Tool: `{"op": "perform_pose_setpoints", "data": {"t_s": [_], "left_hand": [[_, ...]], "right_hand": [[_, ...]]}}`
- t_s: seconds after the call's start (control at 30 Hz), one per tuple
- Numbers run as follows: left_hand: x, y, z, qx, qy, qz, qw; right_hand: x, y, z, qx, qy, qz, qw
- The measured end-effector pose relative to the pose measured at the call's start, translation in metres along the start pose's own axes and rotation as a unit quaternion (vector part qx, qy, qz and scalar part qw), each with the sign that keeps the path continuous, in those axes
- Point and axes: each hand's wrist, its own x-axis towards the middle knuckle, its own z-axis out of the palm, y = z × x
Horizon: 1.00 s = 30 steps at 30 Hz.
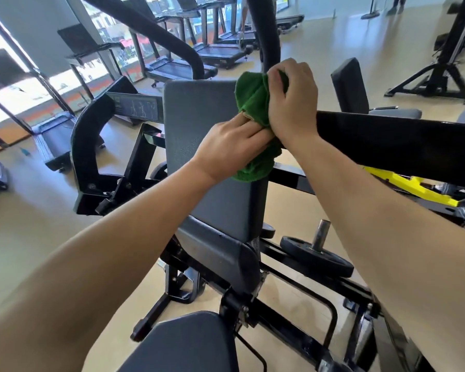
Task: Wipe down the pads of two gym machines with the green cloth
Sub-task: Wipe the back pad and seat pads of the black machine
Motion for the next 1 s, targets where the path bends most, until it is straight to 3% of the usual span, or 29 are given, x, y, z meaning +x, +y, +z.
{"op": "perform_pose_setpoints", "data": {"t_s": [0.07,0.13,0.23,0.33,0.47,0.6,0.77,0.9,1.0], "left_hand": [[-0.011,0.006,0.002,-0.005,0.012,-0.033,0.999],[-0.020,0.015,0.008,-0.040,0.025,-0.120,0.992],[-0.033,0.034,0.016,-0.151,0.062,-0.304,0.939],[-0.041,0.062,0.020,-0.184,0.054,-0.397,0.898],[-0.077,0.084,0.029,-0.191,-0.015,-0.392,0.900],[-0.135,0.091,0.024,-0.153,-0.116,-0.300,0.934],[-0.098,0.047,0.022,-0.136,-0.148,-0.283,0.938],[-0.013,0.006,0.021,-0.134,-0.093,-0.318,0.934],[-0.001,0.016,0.025,-0.134,-0.069,-0.340,0.928]], "right_hand": [[-0.002,-0.007,0.007,0.005,0.036,0.003,0.999],[-0.002,-0.011,0.015,0.005,0.061,0.010,0.998],[-0.010,-0.008,0.019,-0.033,0.098,-0.005,0.995],[-0.036,0.008,0.021,-0.170,0.127,-0.080,0.974],[-0.095,0.032,0.027,-0.137,0.003,-0.084,0.987],[-0.173,0.043,0.027,-0.158,-0.099,-0.075,0.979],[-0.123,0.023,0.030,-0.138,-0.084,-0.039,0.986],[-0.036,0.001,0.023,-0.116,-0.064,-0.021,0.991],[-0.033,0.007,0.023,-0.095,-0.054,-0.029,0.994]]}}
